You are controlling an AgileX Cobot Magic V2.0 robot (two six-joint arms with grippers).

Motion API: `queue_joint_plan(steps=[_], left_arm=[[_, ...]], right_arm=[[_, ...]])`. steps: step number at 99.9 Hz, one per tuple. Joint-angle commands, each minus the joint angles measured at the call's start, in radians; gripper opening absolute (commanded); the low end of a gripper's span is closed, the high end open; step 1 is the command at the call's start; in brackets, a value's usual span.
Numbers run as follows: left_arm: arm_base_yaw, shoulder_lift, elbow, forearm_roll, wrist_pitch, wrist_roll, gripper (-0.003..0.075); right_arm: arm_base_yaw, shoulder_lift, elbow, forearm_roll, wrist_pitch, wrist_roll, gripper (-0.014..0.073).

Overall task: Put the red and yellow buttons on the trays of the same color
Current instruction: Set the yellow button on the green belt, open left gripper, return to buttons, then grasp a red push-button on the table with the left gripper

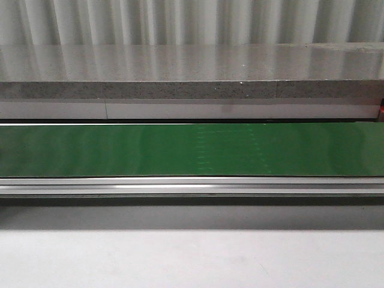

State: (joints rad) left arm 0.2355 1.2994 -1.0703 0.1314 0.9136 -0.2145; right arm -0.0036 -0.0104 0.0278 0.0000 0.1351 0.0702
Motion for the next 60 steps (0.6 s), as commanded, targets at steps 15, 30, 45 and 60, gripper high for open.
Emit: queue_joint_plan(steps=[15, 30, 45, 60], left_arm=[[0.171, -0.029, 0.152, 0.02, -0.106, -0.041, 0.067], [0.227, -0.027, 0.252, 0.02, -0.21, -0.066, 0.067], [0.233, -0.007, 0.264, 0.016, -0.25, -0.066, 0.067], [0.233, 0.016, 0.262, 0.022, -0.285, -0.066, 0.067]], right_arm=[[0.001, -0.016, 0.001, -0.006, -0.084, -0.006, -0.0067], [0.001, -0.016, 0.001, -0.006, -0.084, -0.006, -0.0067], [0.001, -0.016, 0.001, -0.006, -0.084, -0.006, -0.0067], [0.001, -0.016, 0.001, -0.006, -0.084, -0.006, -0.0067]])
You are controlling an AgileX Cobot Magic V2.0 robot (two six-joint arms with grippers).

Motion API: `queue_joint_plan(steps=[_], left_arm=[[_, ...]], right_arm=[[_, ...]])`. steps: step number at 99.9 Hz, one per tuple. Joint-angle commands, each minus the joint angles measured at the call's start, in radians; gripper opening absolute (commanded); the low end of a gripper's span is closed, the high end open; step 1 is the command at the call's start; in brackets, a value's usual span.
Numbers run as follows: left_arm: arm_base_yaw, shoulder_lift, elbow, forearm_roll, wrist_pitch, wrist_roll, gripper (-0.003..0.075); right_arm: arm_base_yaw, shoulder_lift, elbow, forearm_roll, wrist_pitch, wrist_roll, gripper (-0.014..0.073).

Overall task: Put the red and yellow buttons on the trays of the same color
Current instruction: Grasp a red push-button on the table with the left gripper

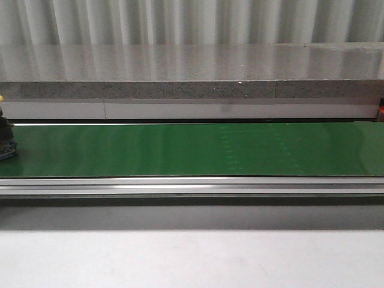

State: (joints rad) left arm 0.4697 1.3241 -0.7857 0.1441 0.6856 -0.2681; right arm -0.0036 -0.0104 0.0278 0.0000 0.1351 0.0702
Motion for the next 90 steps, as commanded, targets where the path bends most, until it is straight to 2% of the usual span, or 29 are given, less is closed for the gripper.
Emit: queue_joint_plan(steps=[1, 90], left_arm=[[-0.001, -0.006, -0.023, 0.01, -0.057, -0.013, 0.067], [-0.001, 0.245, -0.14, 0.043, -0.113, -0.013, 0.067]], right_arm=[[0.001, -0.016, 0.001, -0.006, -0.084, -0.006, -0.0067], [0.001, -0.016, 0.001, -0.006, -0.084, -0.006, -0.0067]])
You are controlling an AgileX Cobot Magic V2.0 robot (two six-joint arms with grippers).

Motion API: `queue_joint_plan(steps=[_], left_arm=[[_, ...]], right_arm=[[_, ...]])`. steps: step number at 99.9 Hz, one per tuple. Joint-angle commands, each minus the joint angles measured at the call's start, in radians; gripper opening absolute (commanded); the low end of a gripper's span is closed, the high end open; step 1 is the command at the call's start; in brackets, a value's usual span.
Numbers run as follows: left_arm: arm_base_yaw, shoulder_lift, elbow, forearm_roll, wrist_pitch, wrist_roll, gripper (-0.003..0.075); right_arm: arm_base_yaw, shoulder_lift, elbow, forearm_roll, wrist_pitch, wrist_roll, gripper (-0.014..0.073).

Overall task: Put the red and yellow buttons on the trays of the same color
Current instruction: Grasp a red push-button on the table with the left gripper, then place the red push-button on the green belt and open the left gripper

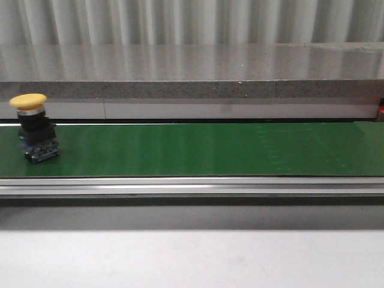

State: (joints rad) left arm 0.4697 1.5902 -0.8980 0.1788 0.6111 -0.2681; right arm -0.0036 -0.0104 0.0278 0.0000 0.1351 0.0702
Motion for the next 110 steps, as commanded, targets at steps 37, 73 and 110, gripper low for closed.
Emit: queue_joint_plan(steps=[37, 73, 110], left_arm=[[-0.001, 0.03, -0.028, 0.011, -0.077, -0.013, 0.067], [-0.001, 0.04, -0.028, 0.019, -0.084, -0.038, 0.0426], [-0.001, -0.102, -0.028, 0.019, -0.013, -0.038, -0.002]], right_arm=[[0.001, -0.016, 0.001, -0.006, -0.084, -0.006, -0.0067], [0.001, -0.016, 0.001, -0.006, -0.084, -0.006, -0.0067], [0.001, -0.016, 0.001, -0.006, -0.084, -0.006, -0.0067]])
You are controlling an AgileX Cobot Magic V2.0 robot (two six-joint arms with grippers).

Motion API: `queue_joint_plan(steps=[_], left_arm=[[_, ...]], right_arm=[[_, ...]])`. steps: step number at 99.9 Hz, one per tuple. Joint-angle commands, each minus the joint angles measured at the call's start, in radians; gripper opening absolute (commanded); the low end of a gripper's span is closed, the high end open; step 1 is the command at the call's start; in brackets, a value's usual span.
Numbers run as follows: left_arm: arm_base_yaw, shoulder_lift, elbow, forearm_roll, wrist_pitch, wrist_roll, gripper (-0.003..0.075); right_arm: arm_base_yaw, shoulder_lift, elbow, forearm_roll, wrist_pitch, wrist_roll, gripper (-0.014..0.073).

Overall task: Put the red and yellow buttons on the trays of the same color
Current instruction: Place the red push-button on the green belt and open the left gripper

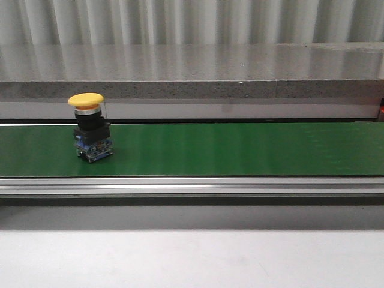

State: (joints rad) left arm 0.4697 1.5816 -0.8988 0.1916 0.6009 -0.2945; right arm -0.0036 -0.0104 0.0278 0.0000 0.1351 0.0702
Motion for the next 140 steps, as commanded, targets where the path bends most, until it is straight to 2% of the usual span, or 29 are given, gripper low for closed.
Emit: queue_joint_plan(steps=[1, 23, 42, 77, 92, 115, 122, 126, 131, 140], left_arm=[[-0.001, -0.105, -0.027, 0.006, 0.002, -0.012, -0.002], [-0.015, -0.299, -0.027, -0.056, 0.039, -0.004, -0.002], [-0.137, -0.367, -0.043, -0.127, 0.03, 0.053, -0.002], [-0.367, -0.228, -0.148, -0.192, 0.028, 0.052, -0.002], [-0.409, -0.124, -0.204, -0.211, 0.027, 0.052, -0.002], [-0.413, -0.048, -0.225, -0.243, 0.044, 0.052, -0.0013], [-0.413, -0.039, -0.225, -0.243, 0.052, 0.052, 0.0033], [-0.413, -0.039, -0.225, -0.244, 0.055, 0.063, 0.009], [-0.413, -0.039, -0.225, -0.251, 0.06, 0.083, 0.0183], [-0.413, -0.039, -0.225, -0.267, 0.073, 0.113, 0.0401]], right_arm=[[0.001, -0.016, 0.001, -0.006, -0.084, -0.006, -0.0067], [0.001, -0.016, 0.001, -0.006, -0.084, -0.006, -0.0067], [0.001, -0.016, 0.001, -0.006, -0.084, -0.006, -0.0067], [0.001, -0.016, 0.001, -0.006, -0.084, -0.006, -0.0067], [0.001, -0.016, 0.001, -0.006, -0.084, -0.006, -0.0067], [0.001, -0.016, 0.001, -0.006, -0.084, -0.006, -0.0067], [0.001, -0.016, 0.001, -0.006, -0.084, -0.006, -0.0067], [0.001, -0.016, 0.001, -0.006, -0.084, -0.006, -0.0067], [0.001, -0.016, 0.001, -0.006, -0.084, -0.006, -0.0067], [0.001, -0.016, 0.001, -0.006, -0.084, -0.006, -0.0067]])
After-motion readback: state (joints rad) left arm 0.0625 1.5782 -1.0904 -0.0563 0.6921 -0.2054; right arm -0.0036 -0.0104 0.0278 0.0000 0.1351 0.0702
